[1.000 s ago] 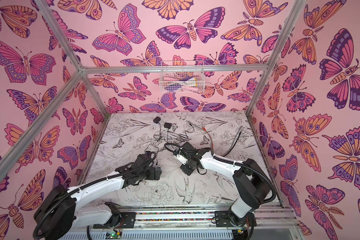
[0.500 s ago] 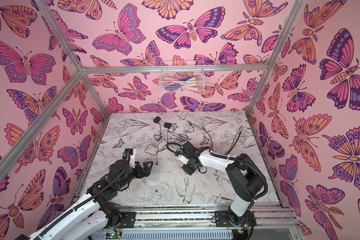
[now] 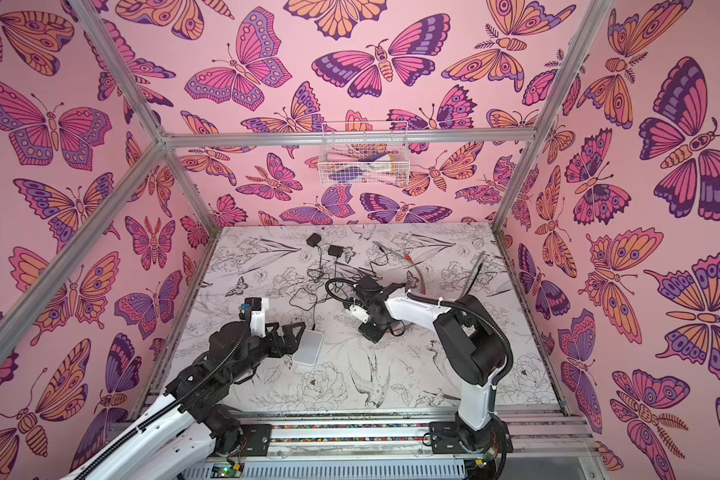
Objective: Insert the plug into the switch port
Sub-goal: 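Lower and close the right gripper on the red ethernet cable's plug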
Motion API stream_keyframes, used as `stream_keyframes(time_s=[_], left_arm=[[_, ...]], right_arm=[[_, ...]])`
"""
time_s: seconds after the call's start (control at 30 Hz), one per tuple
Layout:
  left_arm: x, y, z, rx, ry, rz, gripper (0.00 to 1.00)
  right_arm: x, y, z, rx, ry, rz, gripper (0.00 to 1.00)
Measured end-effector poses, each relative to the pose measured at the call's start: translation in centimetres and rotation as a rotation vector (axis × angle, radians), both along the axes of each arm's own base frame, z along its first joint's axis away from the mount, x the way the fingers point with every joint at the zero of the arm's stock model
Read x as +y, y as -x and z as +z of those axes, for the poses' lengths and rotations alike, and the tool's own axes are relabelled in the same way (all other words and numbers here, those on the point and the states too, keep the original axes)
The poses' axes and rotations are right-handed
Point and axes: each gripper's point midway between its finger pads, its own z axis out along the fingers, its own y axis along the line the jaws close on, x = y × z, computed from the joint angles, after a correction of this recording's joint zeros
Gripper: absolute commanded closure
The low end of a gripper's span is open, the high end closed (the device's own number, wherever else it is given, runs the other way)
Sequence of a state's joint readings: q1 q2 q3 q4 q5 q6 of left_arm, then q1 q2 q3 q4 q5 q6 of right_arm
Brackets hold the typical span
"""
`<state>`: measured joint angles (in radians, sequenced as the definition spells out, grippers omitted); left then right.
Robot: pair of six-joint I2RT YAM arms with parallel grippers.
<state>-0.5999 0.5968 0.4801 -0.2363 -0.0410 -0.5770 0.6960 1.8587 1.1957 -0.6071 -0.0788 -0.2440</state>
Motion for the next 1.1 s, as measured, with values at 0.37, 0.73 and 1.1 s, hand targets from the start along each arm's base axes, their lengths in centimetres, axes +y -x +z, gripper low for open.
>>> stream_keyframes(time_s=[0.37, 0.73, 1.1], left_arm=[[-0.1, 0.6, 1.3, -0.050, 0.021, -0.034, 0.08], [-0.3, 1.0, 2.0, -0.068, 0.038, -0.051, 0.12], [-0.2, 1.1, 2.3, -0.078, 0.045, -0.052, 0.23]], right_arm=[[-0.1, -0.2, 0.4, -0.003, 0.016, 0.017, 0.67], [-0.1, -0.5, 0.3, -0.015, 0.019, 0.020, 0.67], [-0.4, -0.7, -0.6, -0.014, 0.044, 0.013, 0.92]])
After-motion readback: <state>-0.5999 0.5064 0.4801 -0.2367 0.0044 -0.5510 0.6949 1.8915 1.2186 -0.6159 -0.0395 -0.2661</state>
